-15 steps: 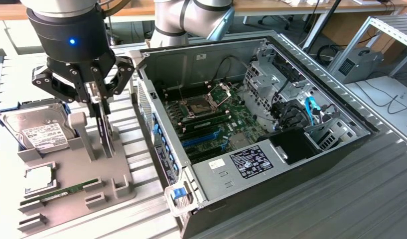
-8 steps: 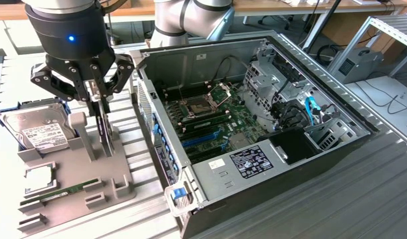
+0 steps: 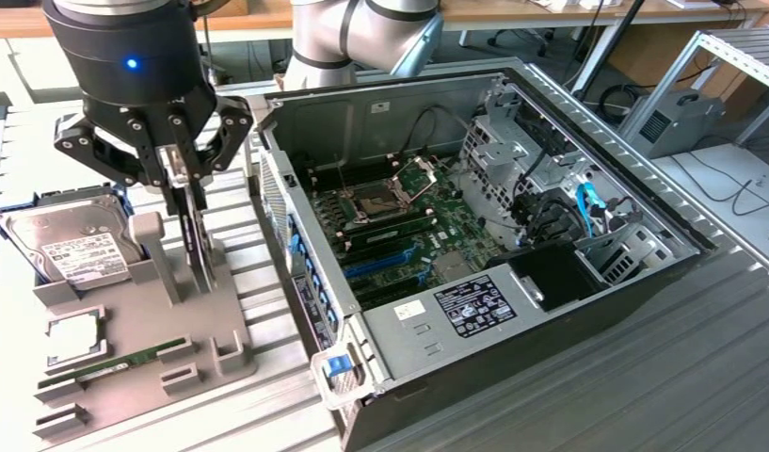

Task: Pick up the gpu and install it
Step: 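Pick up the gpu and move the gpu toward the slot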

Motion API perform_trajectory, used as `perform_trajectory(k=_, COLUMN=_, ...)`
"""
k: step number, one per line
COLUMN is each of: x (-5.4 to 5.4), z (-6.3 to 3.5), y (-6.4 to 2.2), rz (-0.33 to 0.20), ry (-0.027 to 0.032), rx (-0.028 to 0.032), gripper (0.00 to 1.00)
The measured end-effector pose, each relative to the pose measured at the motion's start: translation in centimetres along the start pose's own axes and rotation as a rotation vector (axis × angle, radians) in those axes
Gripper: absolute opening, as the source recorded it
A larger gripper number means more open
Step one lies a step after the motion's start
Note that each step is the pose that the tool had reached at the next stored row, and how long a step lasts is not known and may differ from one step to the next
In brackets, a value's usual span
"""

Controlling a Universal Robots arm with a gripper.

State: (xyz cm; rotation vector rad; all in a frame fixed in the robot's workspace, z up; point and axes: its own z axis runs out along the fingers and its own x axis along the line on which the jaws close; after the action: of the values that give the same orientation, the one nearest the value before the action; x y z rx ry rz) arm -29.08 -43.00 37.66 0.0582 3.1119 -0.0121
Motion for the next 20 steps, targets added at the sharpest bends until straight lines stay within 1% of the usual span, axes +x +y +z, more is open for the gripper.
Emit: perform_trajectory(k=20, x=0.0, z=-1.4, y=-0.01, rz=0.0, ry=0.0, rx=0.0, gripper=0.27)
